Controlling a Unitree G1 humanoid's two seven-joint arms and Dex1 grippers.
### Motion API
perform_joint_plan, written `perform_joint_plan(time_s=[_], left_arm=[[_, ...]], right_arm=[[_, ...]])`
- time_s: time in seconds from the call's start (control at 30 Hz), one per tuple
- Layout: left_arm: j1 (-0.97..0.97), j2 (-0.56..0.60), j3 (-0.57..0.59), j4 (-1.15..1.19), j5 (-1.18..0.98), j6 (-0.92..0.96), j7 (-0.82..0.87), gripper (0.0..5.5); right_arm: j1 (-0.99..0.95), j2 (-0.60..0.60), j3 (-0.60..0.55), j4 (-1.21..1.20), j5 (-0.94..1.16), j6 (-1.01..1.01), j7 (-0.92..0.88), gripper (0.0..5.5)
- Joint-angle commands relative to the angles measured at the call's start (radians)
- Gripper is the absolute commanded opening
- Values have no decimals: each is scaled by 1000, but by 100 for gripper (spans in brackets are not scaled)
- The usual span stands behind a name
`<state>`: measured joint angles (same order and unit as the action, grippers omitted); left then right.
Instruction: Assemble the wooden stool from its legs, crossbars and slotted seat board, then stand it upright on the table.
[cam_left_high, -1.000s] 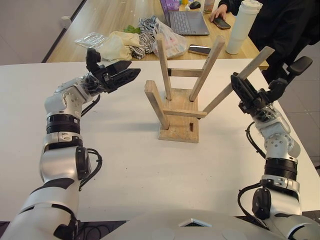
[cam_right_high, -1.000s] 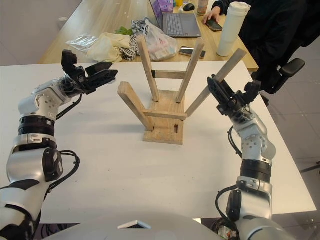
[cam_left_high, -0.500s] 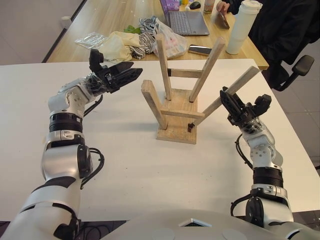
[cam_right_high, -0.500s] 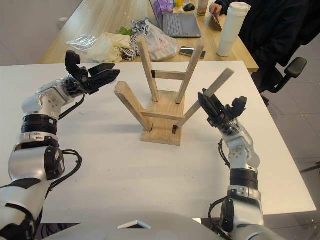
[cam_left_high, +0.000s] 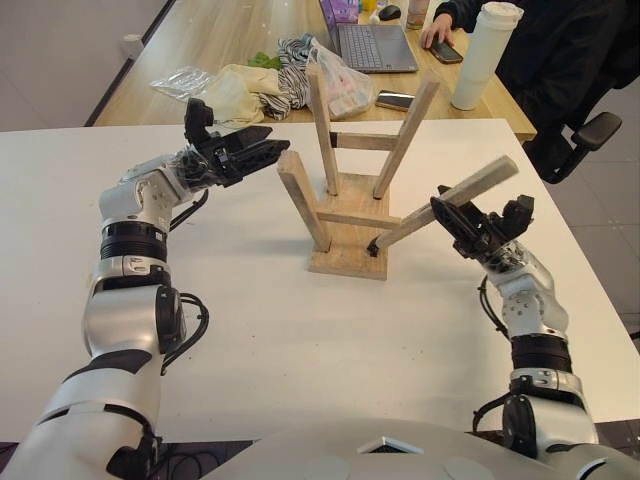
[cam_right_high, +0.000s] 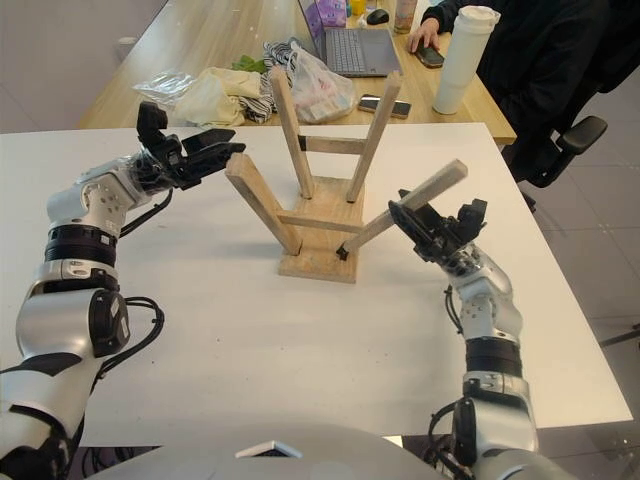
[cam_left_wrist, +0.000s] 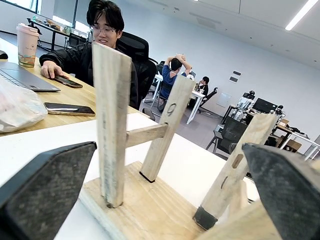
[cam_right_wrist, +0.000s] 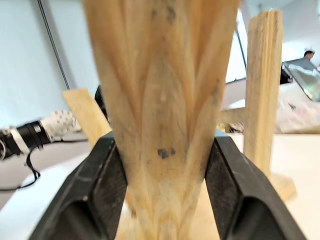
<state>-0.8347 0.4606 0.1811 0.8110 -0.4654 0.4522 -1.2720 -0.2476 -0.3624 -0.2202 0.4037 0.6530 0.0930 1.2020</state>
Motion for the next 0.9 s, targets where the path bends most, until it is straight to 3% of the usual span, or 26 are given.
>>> perform_joint_plan(time_s=[0.03,0.3,0.67,0.9], left_arm=[[43,-12,6,-47,-8,10,17,540],[123,-29,30,-139,-41,24,66,540],[207,-56,55,-237,-80,27,136,540],[237,-70,63,-274,-90,30,155,540]], right_arm=[[16,-93,59,52,-94,50,51,202],[-123,-214,206,143,-250,-18,136,202],[-282,-264,413,242,-393,-46,226,201],[-335,-263,502,257,-442,-21,183,201]])
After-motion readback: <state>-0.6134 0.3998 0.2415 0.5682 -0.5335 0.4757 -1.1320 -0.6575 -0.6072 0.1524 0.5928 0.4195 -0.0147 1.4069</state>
